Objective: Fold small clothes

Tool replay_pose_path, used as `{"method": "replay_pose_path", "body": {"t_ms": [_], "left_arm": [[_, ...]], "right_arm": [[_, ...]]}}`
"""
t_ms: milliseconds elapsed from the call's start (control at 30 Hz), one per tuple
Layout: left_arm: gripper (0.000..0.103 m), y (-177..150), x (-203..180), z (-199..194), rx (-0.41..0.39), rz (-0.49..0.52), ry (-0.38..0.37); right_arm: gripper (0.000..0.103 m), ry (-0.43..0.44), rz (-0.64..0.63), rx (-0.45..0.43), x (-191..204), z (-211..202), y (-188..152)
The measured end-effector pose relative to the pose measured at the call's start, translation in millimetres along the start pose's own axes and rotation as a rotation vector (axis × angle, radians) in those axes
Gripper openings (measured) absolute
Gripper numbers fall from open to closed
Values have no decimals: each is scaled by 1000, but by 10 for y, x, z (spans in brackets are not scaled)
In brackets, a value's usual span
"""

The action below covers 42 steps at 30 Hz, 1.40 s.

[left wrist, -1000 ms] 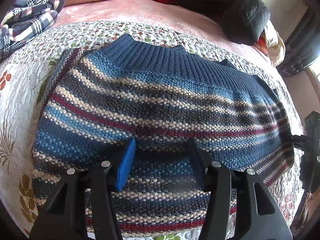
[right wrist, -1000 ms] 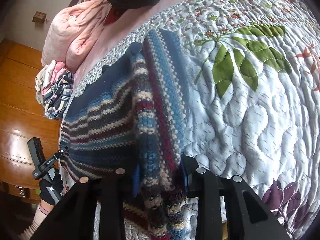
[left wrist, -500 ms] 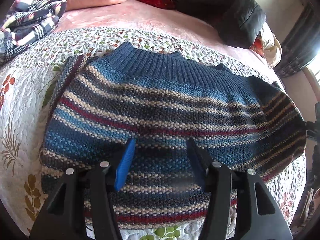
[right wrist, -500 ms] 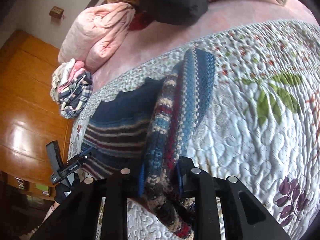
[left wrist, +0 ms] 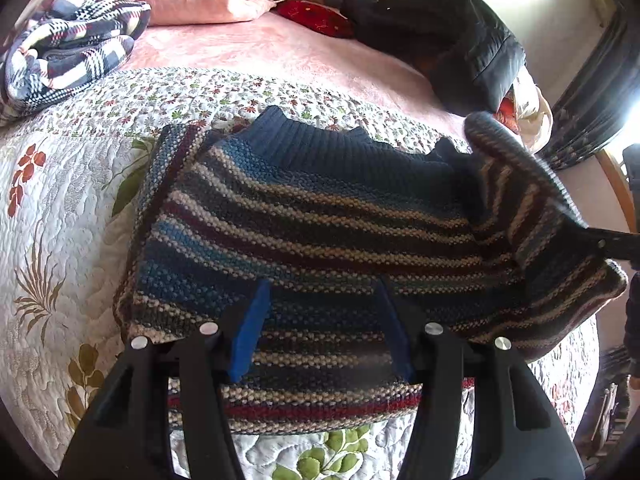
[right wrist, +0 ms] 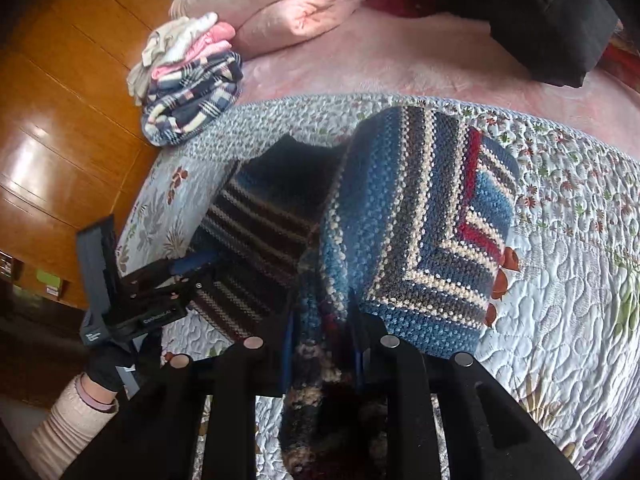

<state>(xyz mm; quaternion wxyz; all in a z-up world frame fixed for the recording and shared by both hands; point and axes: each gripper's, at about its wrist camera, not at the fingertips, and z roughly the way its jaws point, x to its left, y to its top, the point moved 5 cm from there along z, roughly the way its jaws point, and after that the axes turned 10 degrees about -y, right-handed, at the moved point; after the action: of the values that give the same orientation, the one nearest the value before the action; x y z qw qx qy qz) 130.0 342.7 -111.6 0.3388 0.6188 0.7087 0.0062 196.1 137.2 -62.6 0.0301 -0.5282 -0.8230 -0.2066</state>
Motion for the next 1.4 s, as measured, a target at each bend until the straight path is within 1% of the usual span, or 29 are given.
{"method": "replay_pose_path", "body": {"t_ms": [67, 233, 333, 367, 500, 567, 633, 733, 800, 900, 1000, 1033, 1167, 1233, 1400], "left_arm": [[54, -7, 10, -17, -2, -3, -6], [54, -2, 15, -43, -6, -6, -17], [54, 21, 18, -50, -5, -28, -44], [54, 29, 18, -49, -3, -39, -58], [54, 61, -40, -35, 2, -68, -109], [54, 72, -85, -12, 6, -86, -138], [54, 93, -141, 24, 15, -106, -176], [54, 112, -249, 109, 36, -128, -227], [54, 126, -341, 167, 49, -140, -262], [56, 137, -464, 275, 73, -162, -310], [57, 146, -566, 405, 100, -176, -337], [57, 142, -595, 452, 110, -183, -342], [57, 141, -693, 610, 134, -221, -378], [57, 145, -732, 664, 138, -231, -387], [57, 168, -821, 785, 149, -235, -390]], "right_arm": [[22, -23, -7, 20, 29, 110, -27], [23, -32, -3, 48, 26, 288, -107], [26, -30, 2, 72, 25, 409, -142], [29, -22, 8, 80, 16, 434, -157], [34, 20, 40, 97, 39, 530, -165], [40, 42, 47, 96, 54, 529, -154], [45, 74, 53, 88, 73, 479, -148], [48, 142, 106, 57, 4, 294, -136], [48, 159, 136, 28, -98, 142, -137], [48, 116, 166, -10, -304, -33, -155], [49, 41, 189, -38, -578, -151, -233], [49, 28, 198, -40, -651, -158, -262], [49, -9, 246, -32, -979, -119, -448], [49, -12, 264, -21, -1106, -69, -554], [49, -12, 288, -1, -1277, 62, -801]]}}
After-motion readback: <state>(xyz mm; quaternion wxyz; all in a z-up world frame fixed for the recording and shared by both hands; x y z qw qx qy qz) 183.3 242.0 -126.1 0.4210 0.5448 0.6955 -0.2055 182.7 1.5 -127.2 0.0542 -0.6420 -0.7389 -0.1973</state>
